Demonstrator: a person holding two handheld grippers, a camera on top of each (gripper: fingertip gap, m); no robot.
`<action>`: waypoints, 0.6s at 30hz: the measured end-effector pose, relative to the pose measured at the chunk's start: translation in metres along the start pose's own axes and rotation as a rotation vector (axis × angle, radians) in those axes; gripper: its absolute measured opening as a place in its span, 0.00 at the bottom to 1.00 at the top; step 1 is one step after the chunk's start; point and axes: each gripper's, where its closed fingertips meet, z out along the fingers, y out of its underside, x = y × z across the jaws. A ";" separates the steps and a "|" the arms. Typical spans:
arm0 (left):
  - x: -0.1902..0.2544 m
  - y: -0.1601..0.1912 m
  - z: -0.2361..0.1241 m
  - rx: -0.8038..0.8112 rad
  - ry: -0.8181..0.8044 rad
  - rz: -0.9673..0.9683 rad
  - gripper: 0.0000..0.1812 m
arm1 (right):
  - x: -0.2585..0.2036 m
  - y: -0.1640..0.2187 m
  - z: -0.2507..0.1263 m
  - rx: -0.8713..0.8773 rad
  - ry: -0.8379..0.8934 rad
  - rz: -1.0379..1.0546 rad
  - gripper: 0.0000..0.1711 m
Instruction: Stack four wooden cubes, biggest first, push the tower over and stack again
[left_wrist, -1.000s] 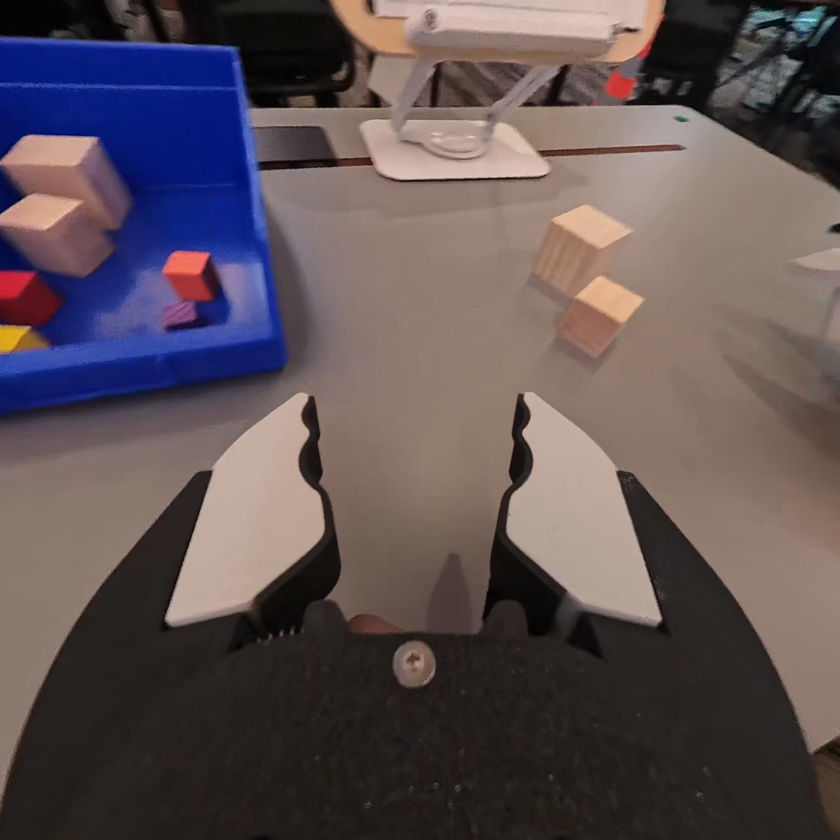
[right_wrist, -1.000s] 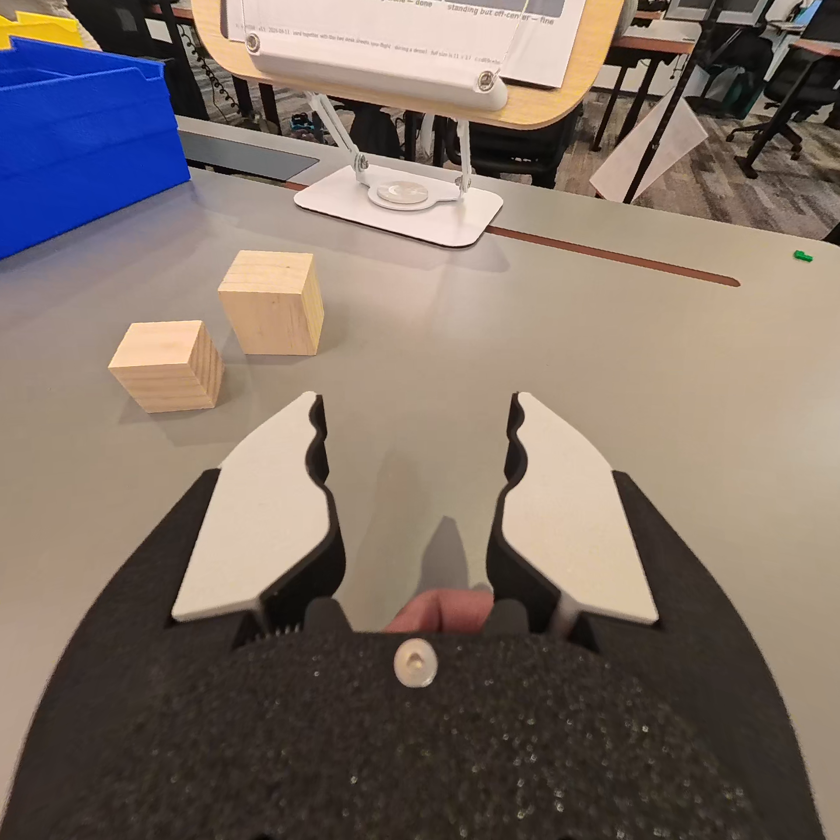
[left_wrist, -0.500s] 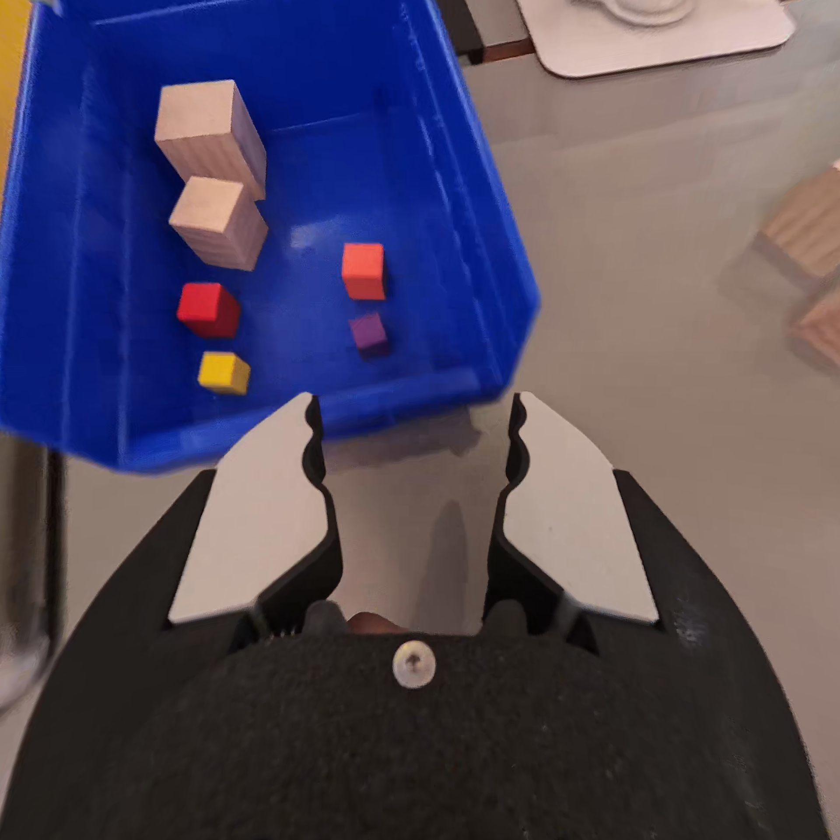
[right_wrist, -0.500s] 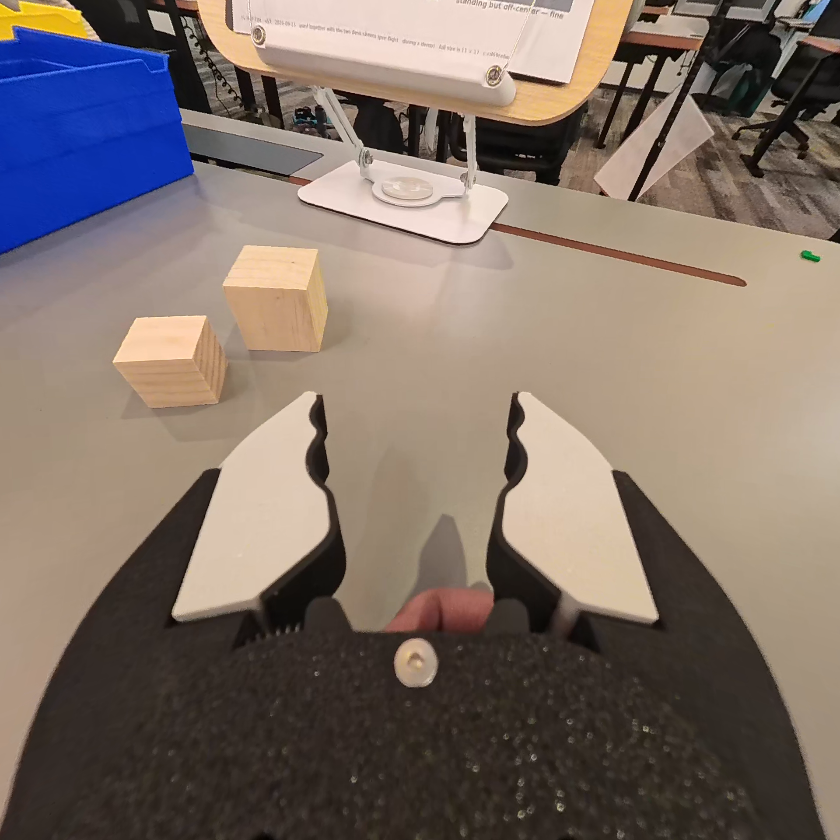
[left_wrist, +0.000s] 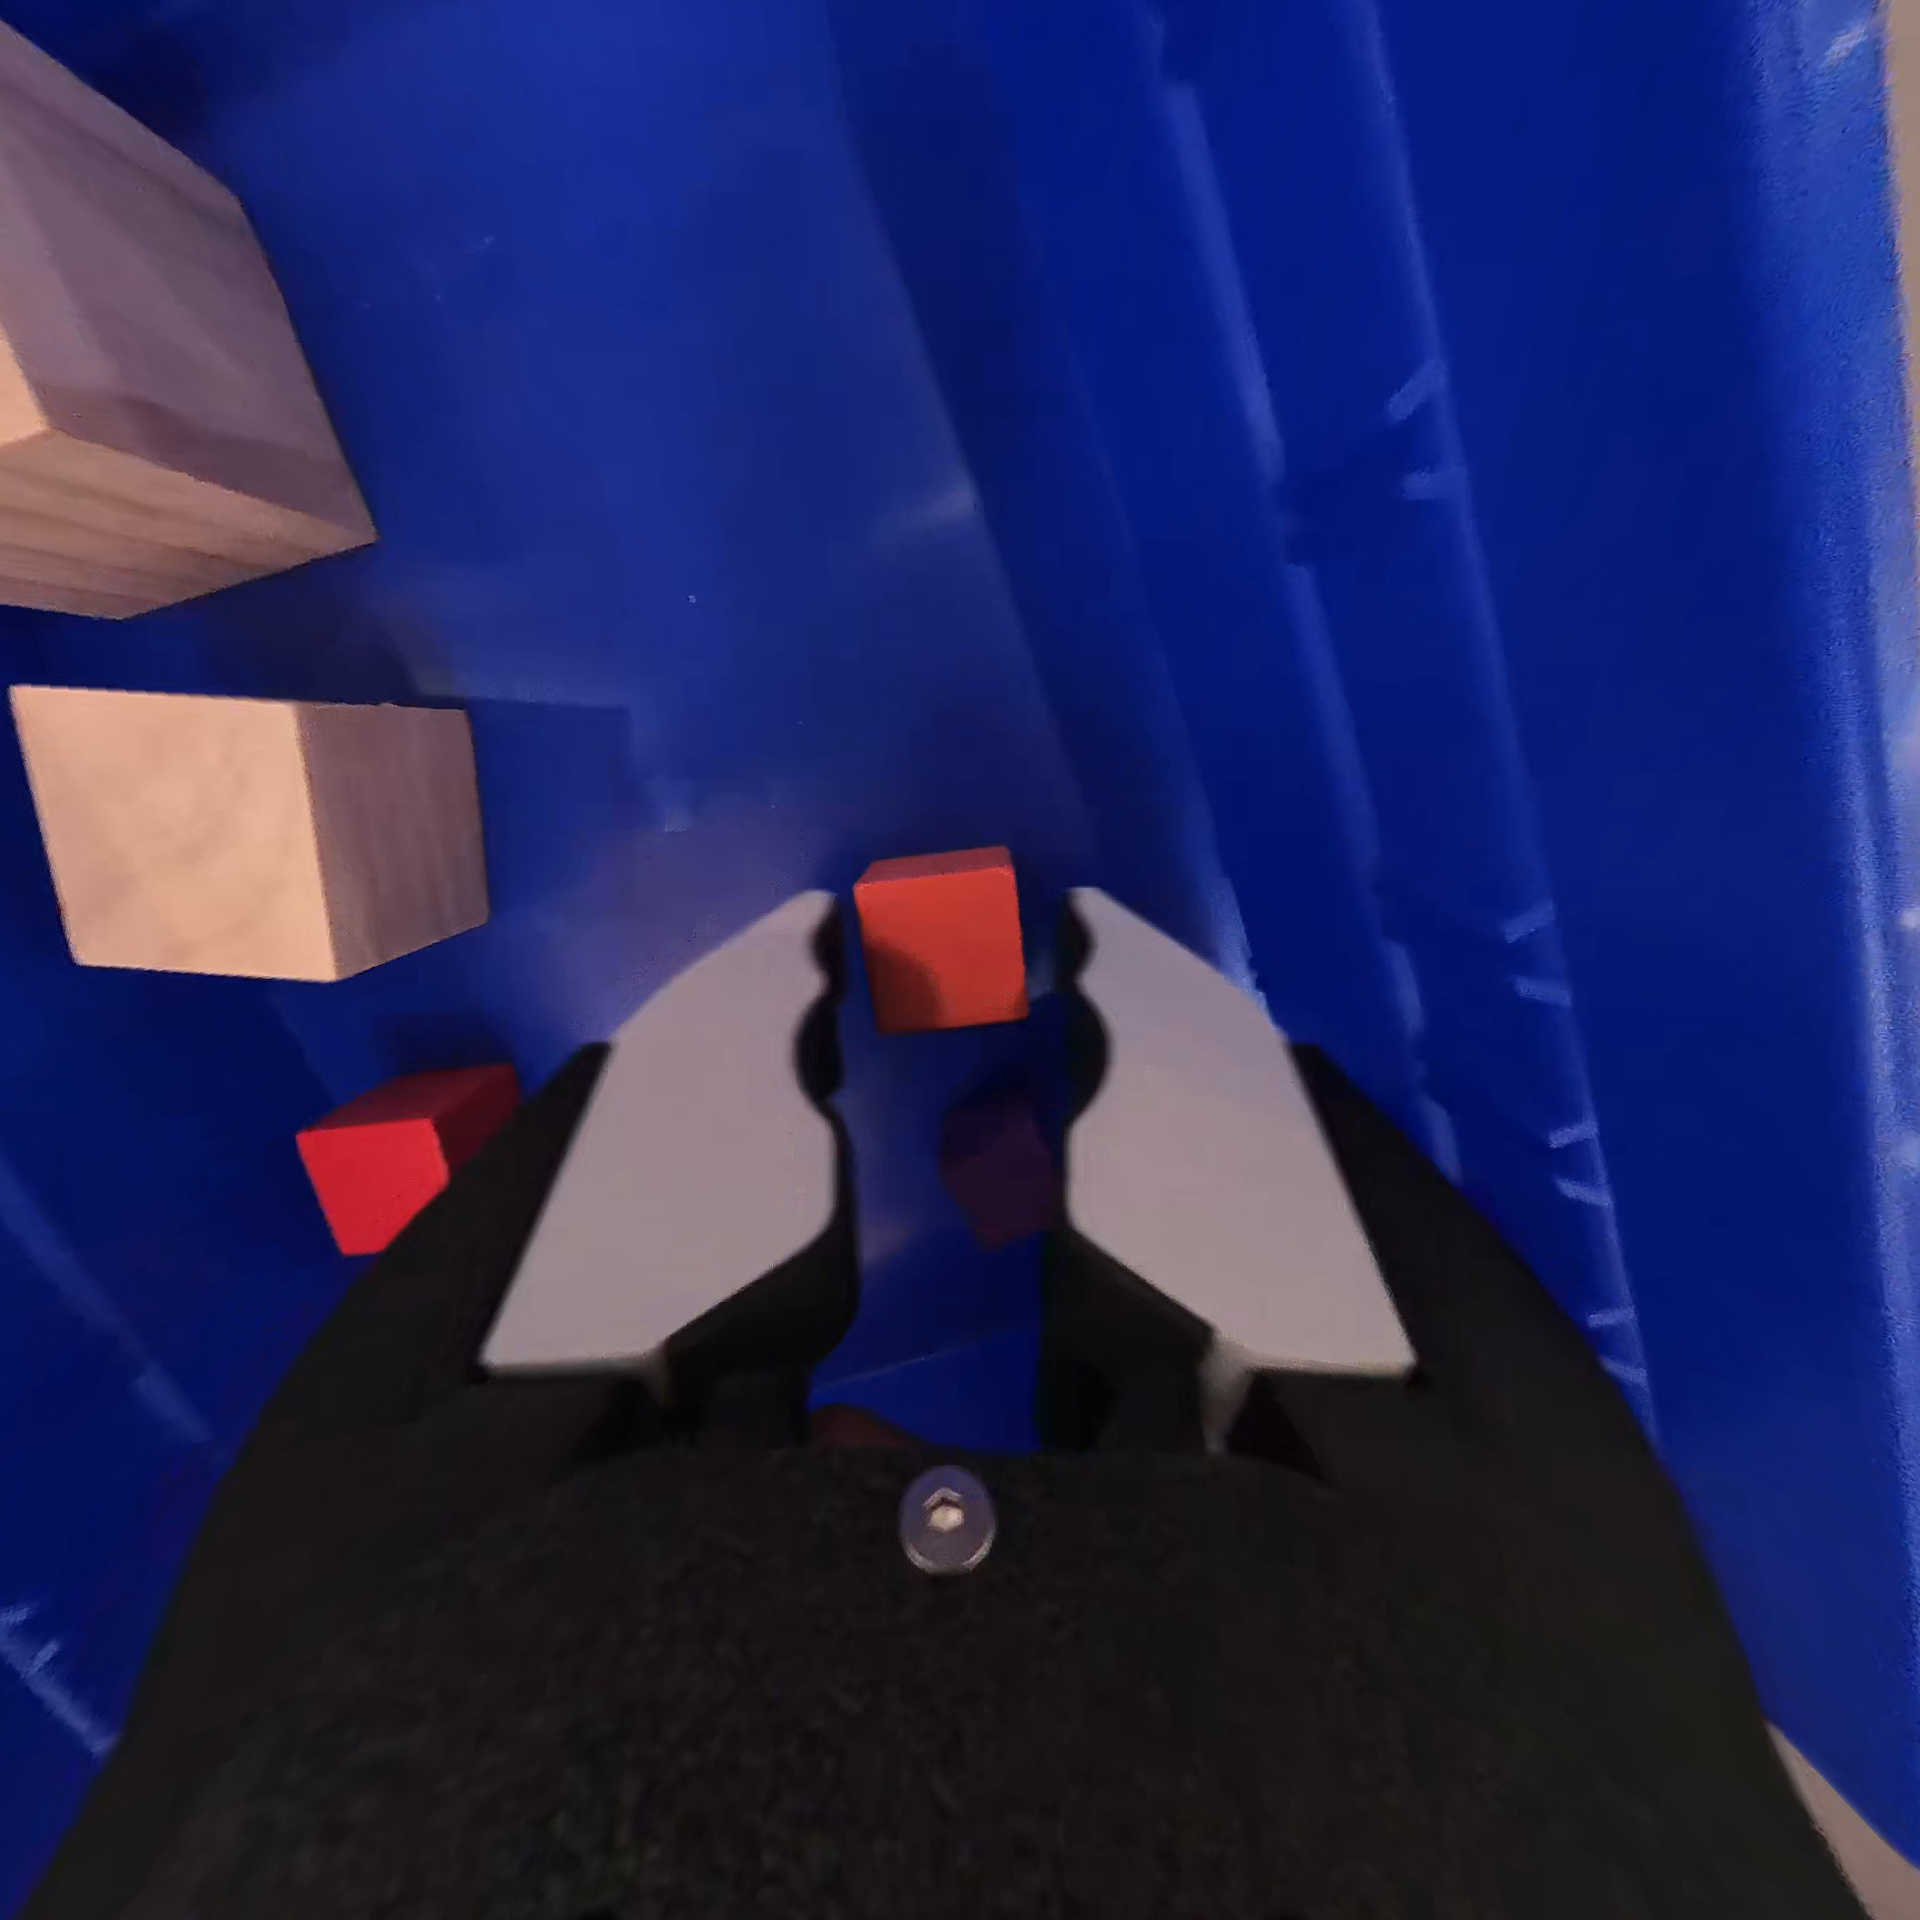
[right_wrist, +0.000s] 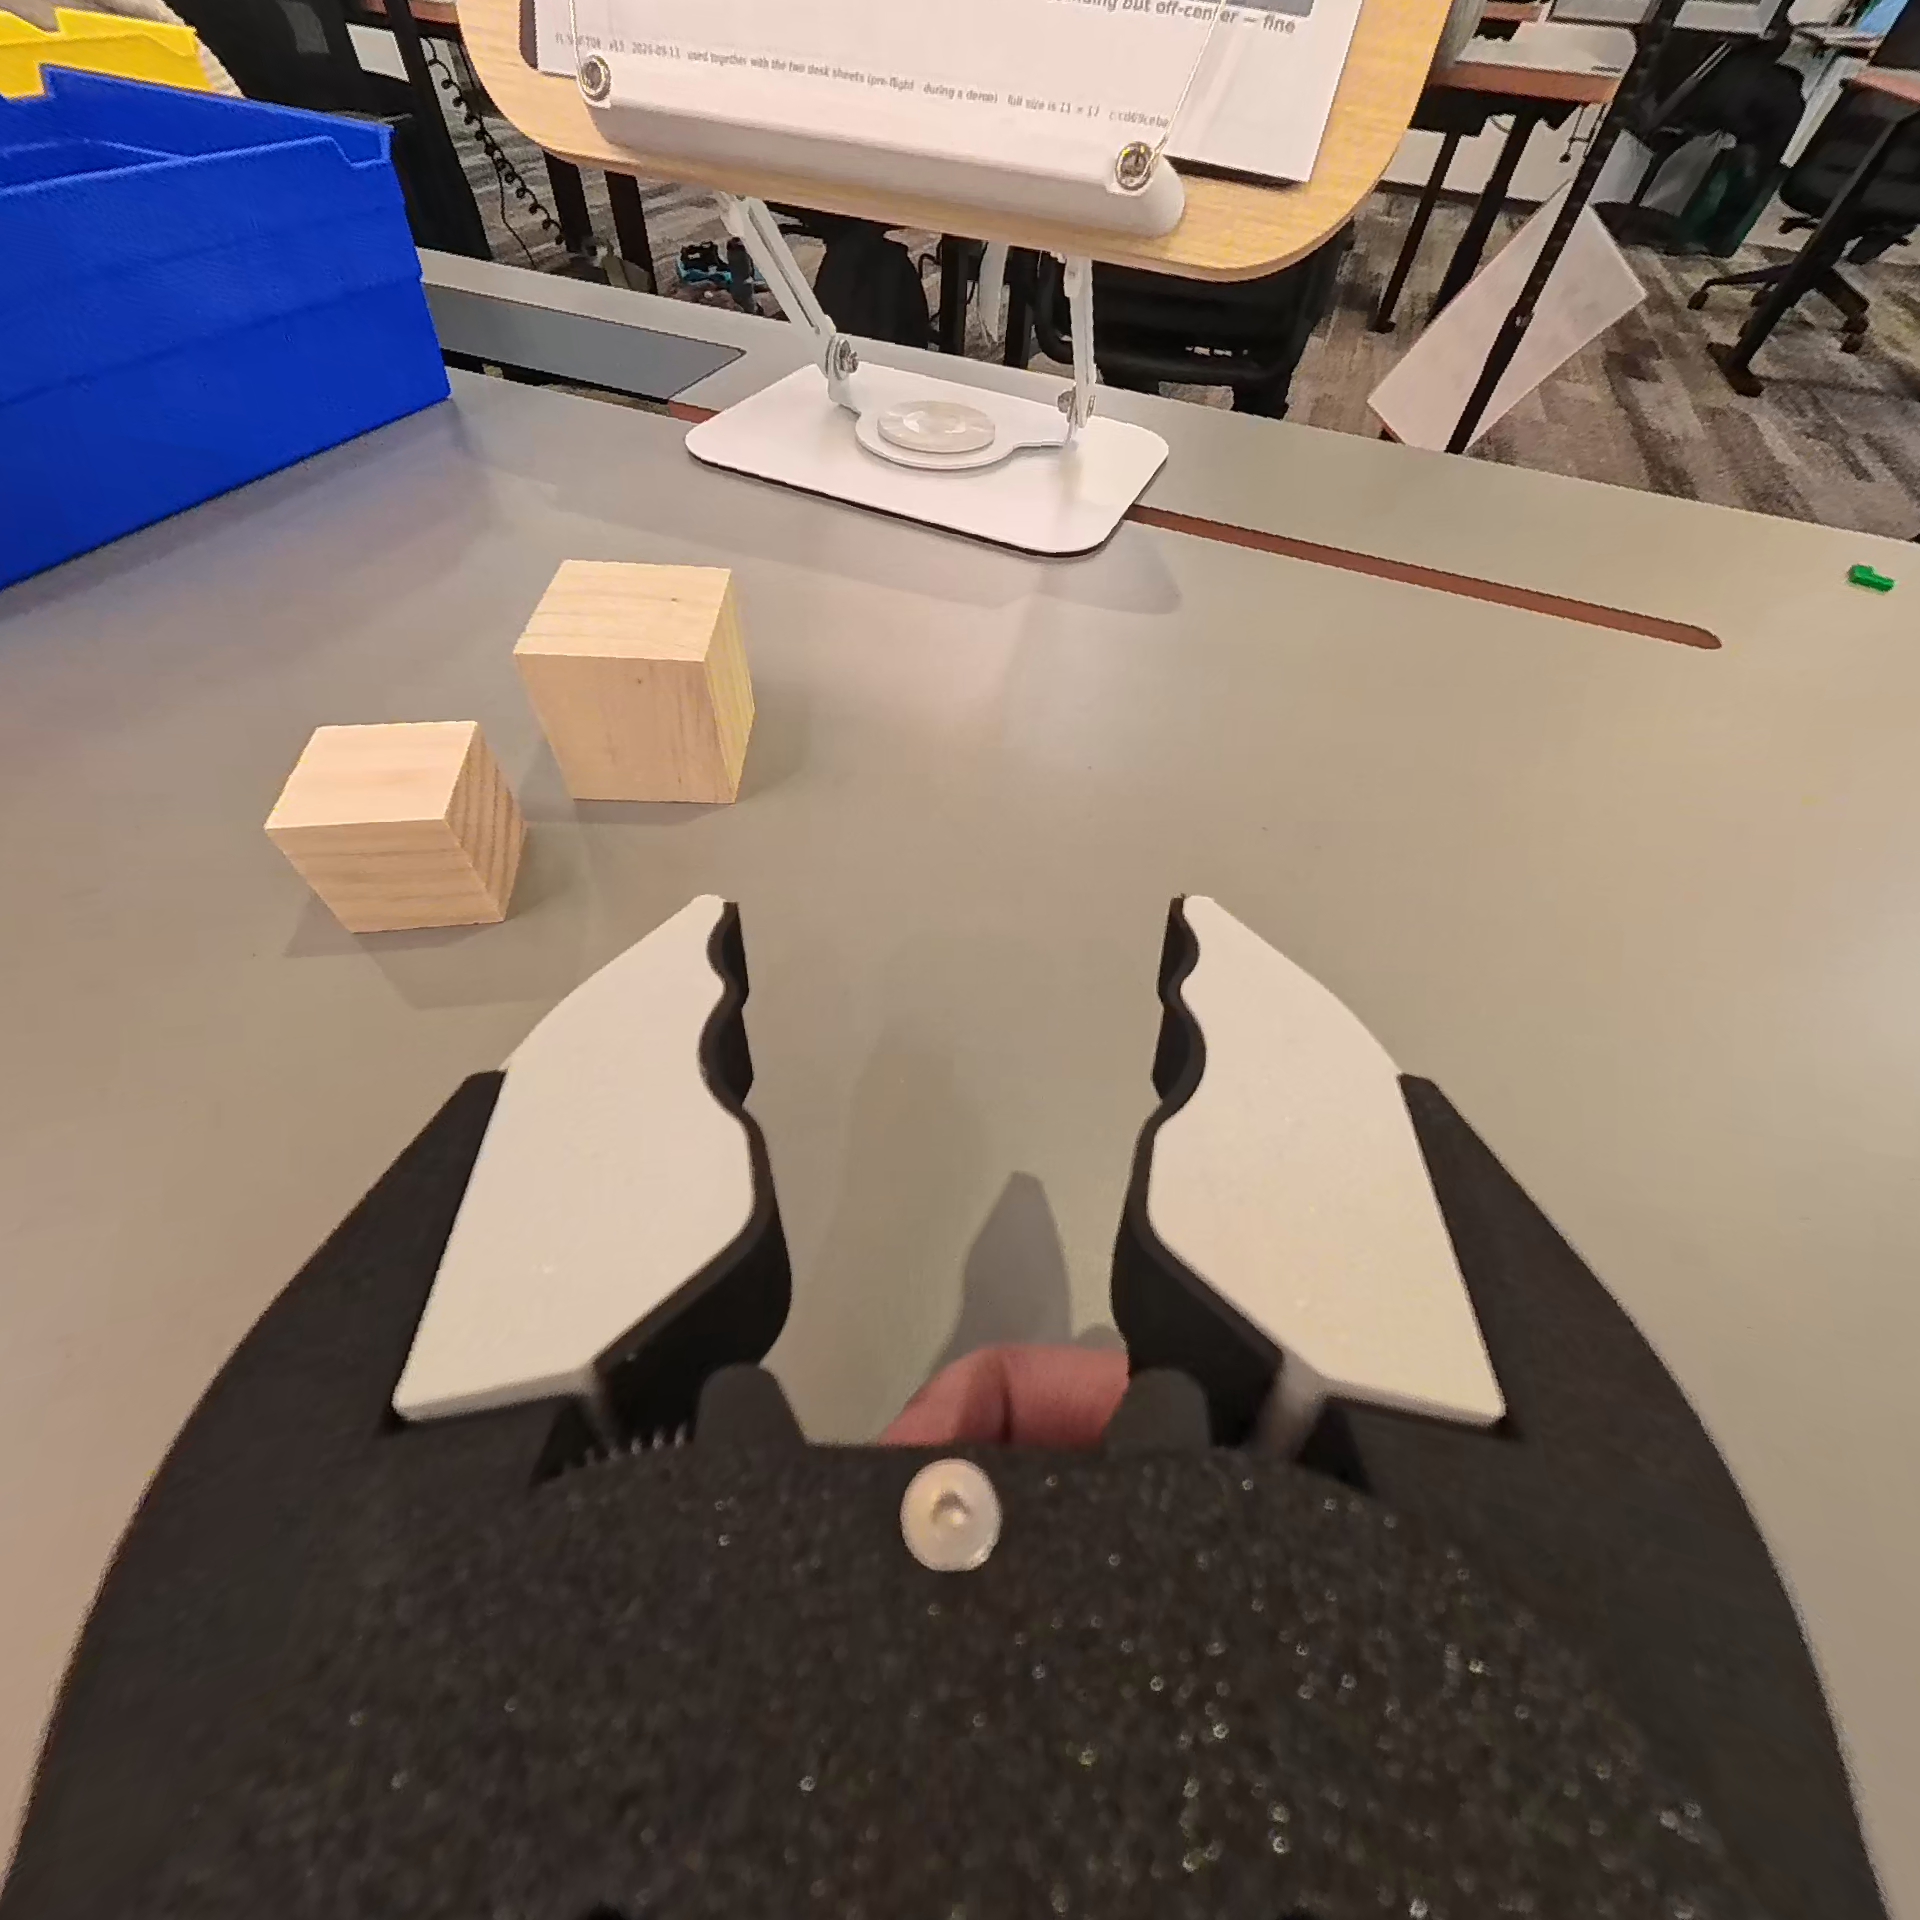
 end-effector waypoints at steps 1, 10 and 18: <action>0.001 0.000 0.002 0.001 0.002 -0.002 0.16 | 0.000 0.000 0.000 -0.001 -0.001 0.001 0.45; -0.002 0.000 -0.034 0.211 -0.053 -0.022 0.16 | 0.001 0.000 0.000 -0.002 -0.002 0.008 0.44; 0.086 0.047 -0.146 0.698 -0.008 0.045 0.16 | -0.001 0.001 0.001 -0.006 -0.001 -0.005 0.44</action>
